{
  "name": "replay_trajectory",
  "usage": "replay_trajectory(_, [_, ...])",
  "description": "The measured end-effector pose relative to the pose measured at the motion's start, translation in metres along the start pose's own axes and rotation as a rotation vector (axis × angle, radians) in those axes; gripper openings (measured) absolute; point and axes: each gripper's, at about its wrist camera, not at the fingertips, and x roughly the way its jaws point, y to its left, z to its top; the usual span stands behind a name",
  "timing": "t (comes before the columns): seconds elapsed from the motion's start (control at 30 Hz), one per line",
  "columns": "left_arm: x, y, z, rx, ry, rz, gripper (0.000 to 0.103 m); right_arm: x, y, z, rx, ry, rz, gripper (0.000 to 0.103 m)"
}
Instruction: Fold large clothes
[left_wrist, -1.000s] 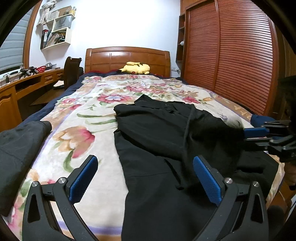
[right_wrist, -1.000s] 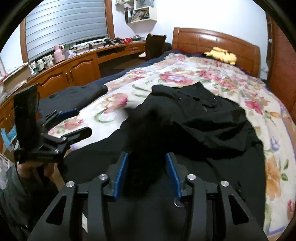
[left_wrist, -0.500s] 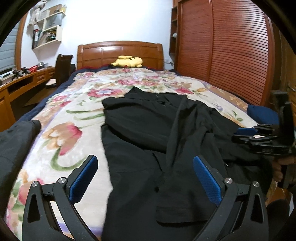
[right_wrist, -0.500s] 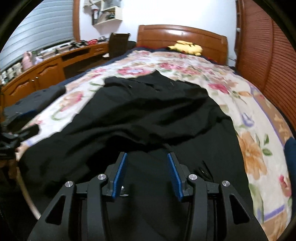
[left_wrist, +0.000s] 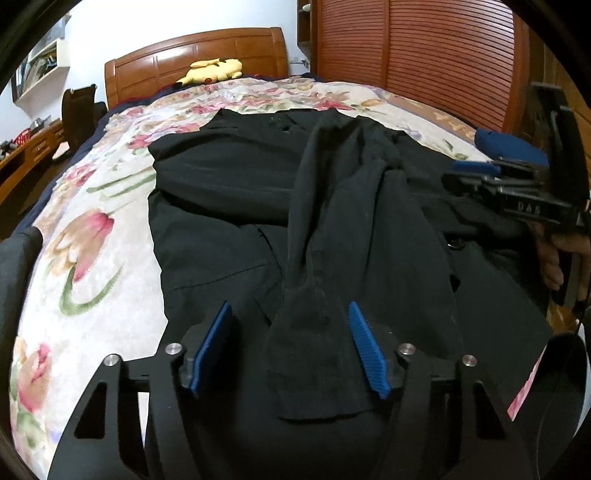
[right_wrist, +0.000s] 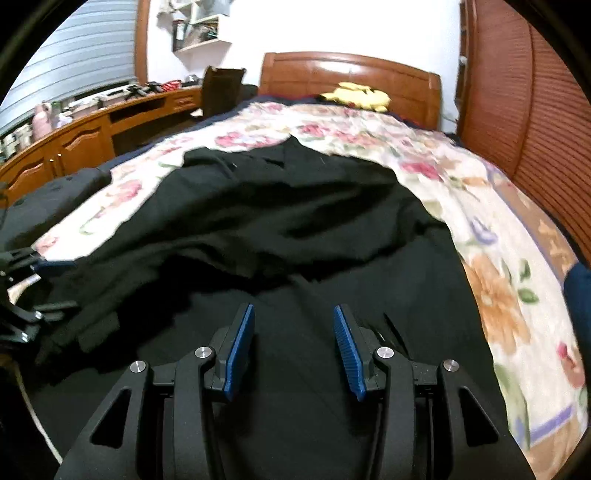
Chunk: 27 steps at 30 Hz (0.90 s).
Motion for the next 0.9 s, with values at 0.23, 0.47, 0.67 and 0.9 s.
replay_trajectory(0.23, [-0.003, 0.005, -0.001, -0.021, 0.001, -0.036, 0.016, 0.000, 0.023, 0.033, -0.059, -0.055, 0.074, 0.036])
replay_trajectory(0.47, [-0.018, 0.024, 0.003, -0.072, -0.064, 0.055, 0.011, 0.048, 0.041, 0.051, -0.086, 0.121, 0.182, 0.034])
replay_trajectory(0.67, [-0.024, 0.029, -0.001, -0.060, -0.070, 0.066, 0.011, 0.062, 0.047, 0.032, -0.141, 0.240, 0.205, 0.034])
replay_trajectory(0.9, [-0.034, 0.031, -0.002, -0.053, -0.092, 0.076, 0.013, 0.046, 0.036, 0.036, -0.084, 0.138, 0.157, 0.034])
